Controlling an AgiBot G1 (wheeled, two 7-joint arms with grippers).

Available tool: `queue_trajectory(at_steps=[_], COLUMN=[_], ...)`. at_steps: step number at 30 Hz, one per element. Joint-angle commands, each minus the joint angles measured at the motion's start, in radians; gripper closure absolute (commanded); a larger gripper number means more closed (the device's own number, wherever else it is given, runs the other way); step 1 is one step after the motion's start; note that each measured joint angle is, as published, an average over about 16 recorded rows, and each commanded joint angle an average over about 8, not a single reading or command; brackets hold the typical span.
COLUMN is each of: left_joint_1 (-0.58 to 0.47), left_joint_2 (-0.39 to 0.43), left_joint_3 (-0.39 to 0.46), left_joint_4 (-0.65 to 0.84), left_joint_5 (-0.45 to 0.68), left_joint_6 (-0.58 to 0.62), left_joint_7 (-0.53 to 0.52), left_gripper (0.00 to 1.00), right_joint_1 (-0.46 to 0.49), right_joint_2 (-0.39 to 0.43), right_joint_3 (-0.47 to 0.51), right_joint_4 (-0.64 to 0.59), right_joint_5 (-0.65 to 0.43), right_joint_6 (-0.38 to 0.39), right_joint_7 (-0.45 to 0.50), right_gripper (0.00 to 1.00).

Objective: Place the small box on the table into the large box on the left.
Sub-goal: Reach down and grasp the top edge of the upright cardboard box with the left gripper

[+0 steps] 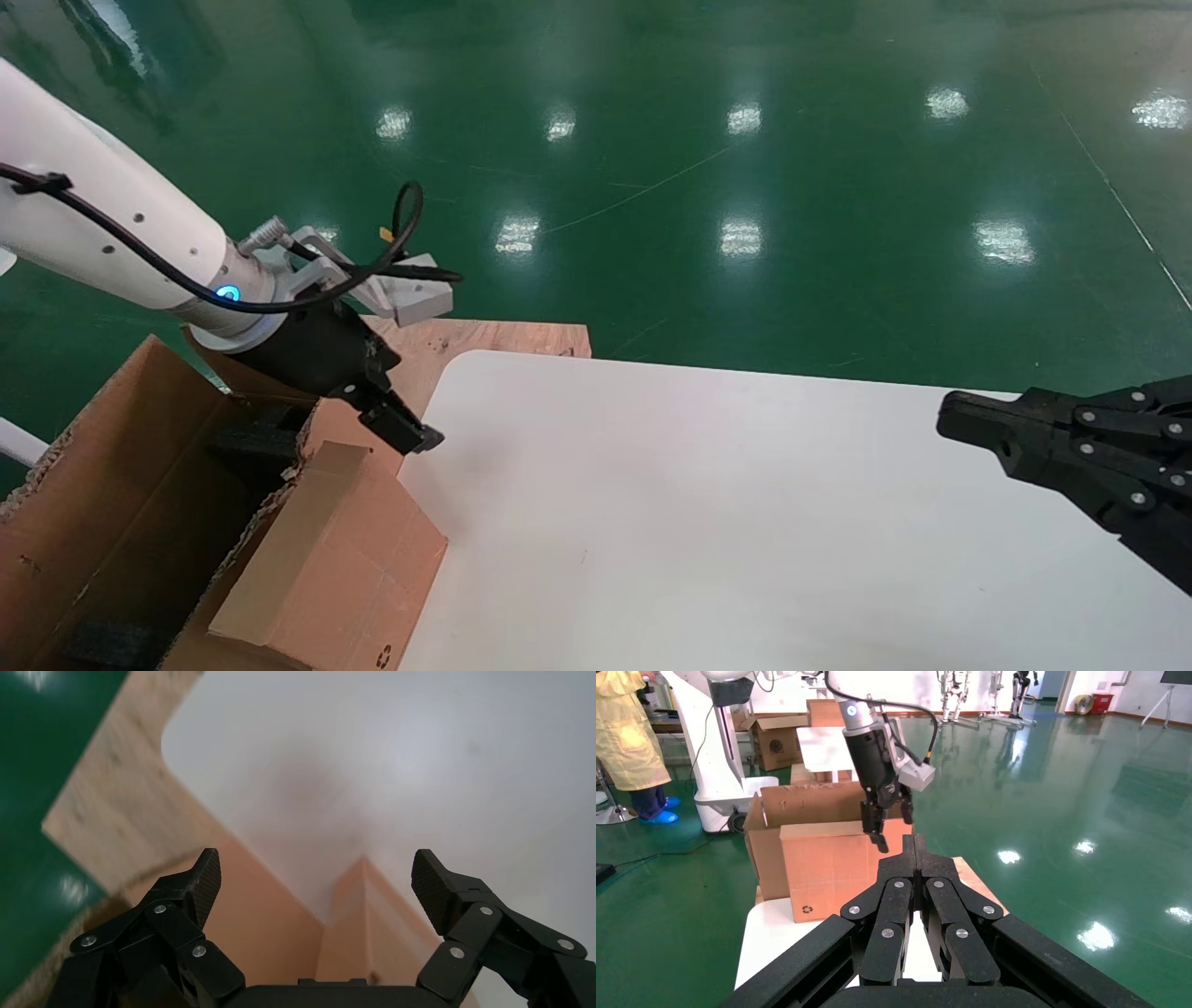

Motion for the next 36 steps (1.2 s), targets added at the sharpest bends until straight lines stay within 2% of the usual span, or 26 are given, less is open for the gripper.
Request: queue_trajectory(at_steps=[1,8,15,26,36], left_joint_1=[-0.028,-0.116,-0.2,-0.285,-0.324], left_joint_2=[0.006,0.007,-0.002,-0.013,-0.004], left_joint_3=[0.059,0.247,0.384,0.538,0.623], left_joint_4=[0.0,0.003,0.003,-0.003,0.0], left_joint_5=[0.004,-0.07,-0.146,-0.233,-0.305], left_joint_6=[0.002,-0.001,-0.007,-0.017,-0.028], left_joint_7=[-0.039,-0.103,-0.118,-0.108,-0.094], left_gripper=[0.0,0.0,0.0,0.0,0.0], right_joint_1=[0.0,0.0,0.0,0.0,0.0], right_joint_2=[0.0,0.0,0.0,0.0,0.0], right_joint_3=[0.0,0.0,0.0,0.0,0.0], right_joint_4=[0.0,0.0,0.0,0.0,0.0], right_joint_5=[0.0,0.0,0.0,0.0,0.0], right_joint_6=[0.0,0.0,0.0,0.0,0.0], right_joint_7=[0.0,0.0,0.0,0.0,0.0], right_gripper=[1.0,1.0,1.0,1.0,1.0])
